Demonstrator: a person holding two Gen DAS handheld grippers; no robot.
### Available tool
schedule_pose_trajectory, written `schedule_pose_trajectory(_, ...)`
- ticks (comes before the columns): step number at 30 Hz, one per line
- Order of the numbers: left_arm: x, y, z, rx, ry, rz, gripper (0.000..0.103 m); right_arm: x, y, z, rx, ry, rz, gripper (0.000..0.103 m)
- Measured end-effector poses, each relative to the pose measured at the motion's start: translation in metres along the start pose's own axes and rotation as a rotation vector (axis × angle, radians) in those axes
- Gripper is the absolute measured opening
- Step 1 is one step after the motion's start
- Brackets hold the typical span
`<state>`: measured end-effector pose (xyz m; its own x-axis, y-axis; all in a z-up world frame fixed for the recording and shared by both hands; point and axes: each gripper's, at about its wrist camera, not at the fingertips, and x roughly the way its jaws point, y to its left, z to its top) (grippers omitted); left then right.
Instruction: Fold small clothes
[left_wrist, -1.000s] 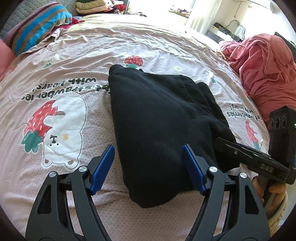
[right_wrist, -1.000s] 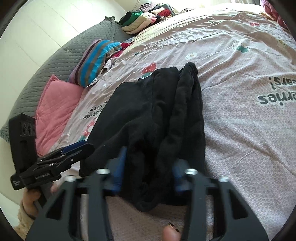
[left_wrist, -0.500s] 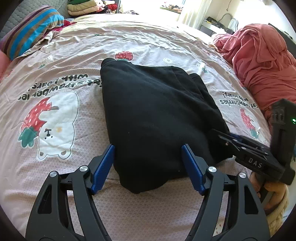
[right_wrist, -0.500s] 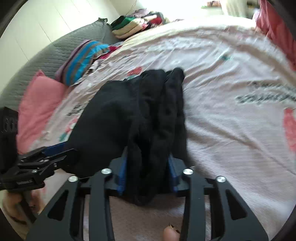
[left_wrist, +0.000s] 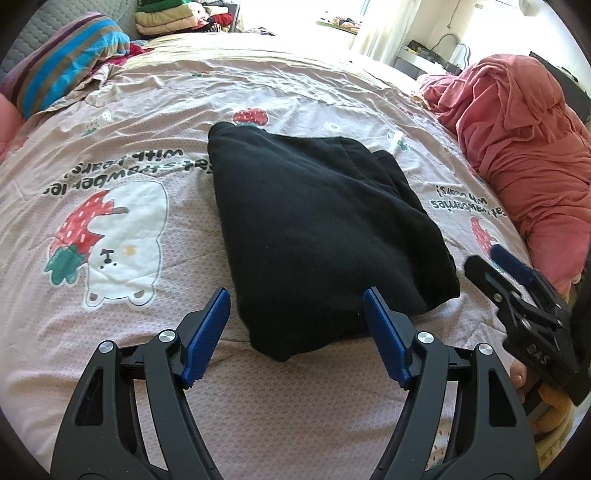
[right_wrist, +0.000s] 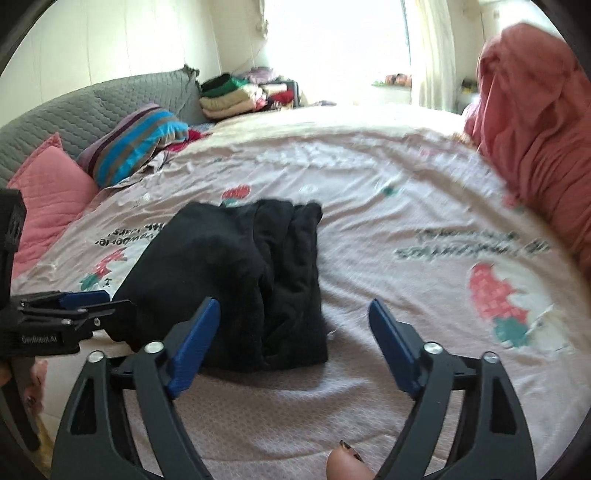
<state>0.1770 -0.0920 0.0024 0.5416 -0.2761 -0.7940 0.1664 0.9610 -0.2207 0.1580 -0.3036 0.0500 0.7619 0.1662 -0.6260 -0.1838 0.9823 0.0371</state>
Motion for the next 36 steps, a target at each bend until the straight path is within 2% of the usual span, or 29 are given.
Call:
schedule_pose_trajectory(2, -0.007, 0.001, -0.001, 0.004, -0.015, 0.0, 0.07, -0.013, 0.004, -0.003, -0.011, -0.048, -0.031, 0.094)
schedule_pose_trajectory(4, -0.015, 0.002, -0.003, 0.008, -0.031, 0.001, 0.072, -0.023, 0.007, -0.004, -0.011, -0.077, -0.039, 0.095)
schedule_pose_trajectory(7, -0.027, 0.005, -0.009, 0.014, -0.057, 0.006, 0.084, -0.039, 0.015, -0.008, -0.013, -0.108, -0.032, 0.098)
schedule_pose_trajectory(11, -0.047, 0.006, -0.02, 0.04, -0.108, 0.025, 0.093, -0.06, 0.027, -0.015, -0.036, -0.147, -0.038, 0.098)
schedule_pose_trajectory(16, -0.068, 0.011, -0.035, 0.041, -0.164, 0.045, 0.093, -0.079, 0.038, -0.023, -0.038, -0.159, -0.025, 0.098)
schedule_pose_trajectory(24, -0.088, 0.013, -0.063, 0.055, -0.2, 0.063, 0.093, -0.095, 0.053, -0.041, -0.064, -0.179, -0.052, 0.098)
schedule_pose_trajectory(36, -0.087, 0.03, -0.101, 0.013, -0.197, 0.079, 0.094, -0.081, 0.065, -0.076, -0.02, -0.067, -0.065, 0.098)
